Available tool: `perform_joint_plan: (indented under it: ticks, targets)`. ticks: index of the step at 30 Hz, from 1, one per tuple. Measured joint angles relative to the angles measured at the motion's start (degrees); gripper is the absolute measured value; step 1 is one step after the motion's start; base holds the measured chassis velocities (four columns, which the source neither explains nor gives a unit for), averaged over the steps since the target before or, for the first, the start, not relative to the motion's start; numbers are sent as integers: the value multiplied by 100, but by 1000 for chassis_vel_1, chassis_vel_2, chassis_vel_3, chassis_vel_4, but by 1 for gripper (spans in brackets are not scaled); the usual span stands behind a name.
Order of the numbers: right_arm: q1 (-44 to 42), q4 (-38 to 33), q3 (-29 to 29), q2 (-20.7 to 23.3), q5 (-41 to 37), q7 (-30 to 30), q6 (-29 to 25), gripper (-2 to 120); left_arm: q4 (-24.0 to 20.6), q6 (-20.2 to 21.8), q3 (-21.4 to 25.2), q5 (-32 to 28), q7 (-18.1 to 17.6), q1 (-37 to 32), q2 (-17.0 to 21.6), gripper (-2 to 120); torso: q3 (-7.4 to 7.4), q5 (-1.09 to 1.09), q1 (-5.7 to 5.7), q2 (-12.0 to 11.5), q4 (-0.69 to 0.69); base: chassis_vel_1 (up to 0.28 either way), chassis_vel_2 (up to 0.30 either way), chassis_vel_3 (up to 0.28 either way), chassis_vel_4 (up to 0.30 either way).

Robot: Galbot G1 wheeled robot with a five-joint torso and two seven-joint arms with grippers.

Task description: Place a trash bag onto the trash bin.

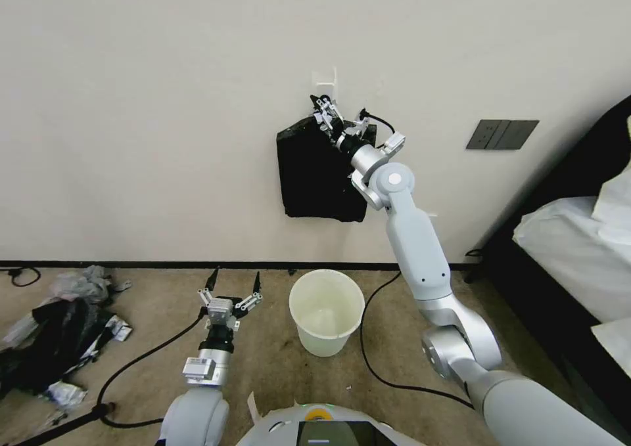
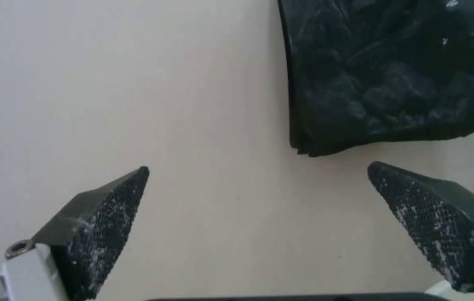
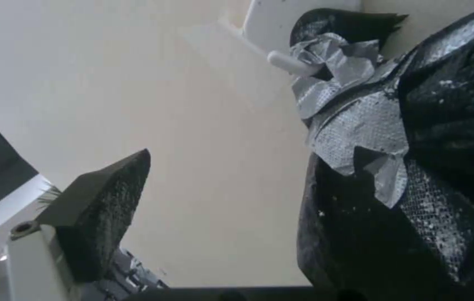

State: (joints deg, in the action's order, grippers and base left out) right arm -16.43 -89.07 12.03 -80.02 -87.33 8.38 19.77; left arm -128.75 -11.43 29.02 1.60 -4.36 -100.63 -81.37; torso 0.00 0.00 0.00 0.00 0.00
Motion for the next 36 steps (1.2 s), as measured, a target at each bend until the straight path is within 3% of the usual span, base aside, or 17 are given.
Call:
perform_joint_plan:
  ticks: [8,24,30,36]
  targets:
    - [42,97,-5,16,2,-72,0,92,-24,13,-48,-2,3,15,-14,100,0,0,0,0,0,0,0,0,0]
    - [118,297,-22,-30,10,-143,-8,38,-52,27,-31,-19,-2,15,-13,100,0,0,0,0,0,0,0,0,0]
    - [116,357,-5,-16,12,-171,-26,32,-59,31,-41,-21,-5,9,-5,100,0,0,0,0,0,0,0,0,0]
    - [149,428,-11,-7,13,-218,-38,13,-69,39,-50,-21,-8,21,-1,100,0,0,0,0,1,0,0,0,0]
